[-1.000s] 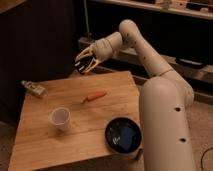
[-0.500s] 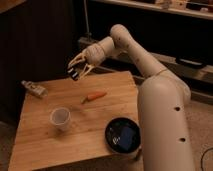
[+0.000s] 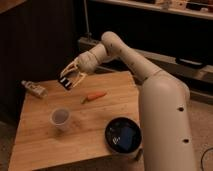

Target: Place the eraser in the ceramic cup

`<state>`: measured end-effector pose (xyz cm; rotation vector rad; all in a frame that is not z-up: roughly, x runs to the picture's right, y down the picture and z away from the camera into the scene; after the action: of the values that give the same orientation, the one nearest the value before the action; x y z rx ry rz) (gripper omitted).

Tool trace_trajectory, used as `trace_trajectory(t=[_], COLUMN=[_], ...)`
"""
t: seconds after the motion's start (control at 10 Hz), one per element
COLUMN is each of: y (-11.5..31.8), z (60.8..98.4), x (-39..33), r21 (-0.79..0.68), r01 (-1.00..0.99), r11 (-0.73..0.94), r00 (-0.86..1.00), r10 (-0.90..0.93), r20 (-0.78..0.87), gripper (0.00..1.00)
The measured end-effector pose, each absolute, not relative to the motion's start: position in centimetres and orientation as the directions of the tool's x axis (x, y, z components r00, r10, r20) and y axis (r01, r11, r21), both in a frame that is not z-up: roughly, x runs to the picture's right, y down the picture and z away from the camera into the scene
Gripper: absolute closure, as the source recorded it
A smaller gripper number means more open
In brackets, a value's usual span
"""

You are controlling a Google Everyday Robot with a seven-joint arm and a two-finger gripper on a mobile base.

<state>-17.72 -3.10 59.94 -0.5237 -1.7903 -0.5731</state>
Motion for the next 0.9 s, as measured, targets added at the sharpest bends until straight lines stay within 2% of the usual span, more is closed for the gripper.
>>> trace_trajectory(t=[0.9], y=[5.9], z=[57.1], x=[-22.4], r21=[0.063], r01=[0.719], r11=[0.692], r00=[-0.312], r10=[0.242], r20=[0.919], gripper=[0.98])
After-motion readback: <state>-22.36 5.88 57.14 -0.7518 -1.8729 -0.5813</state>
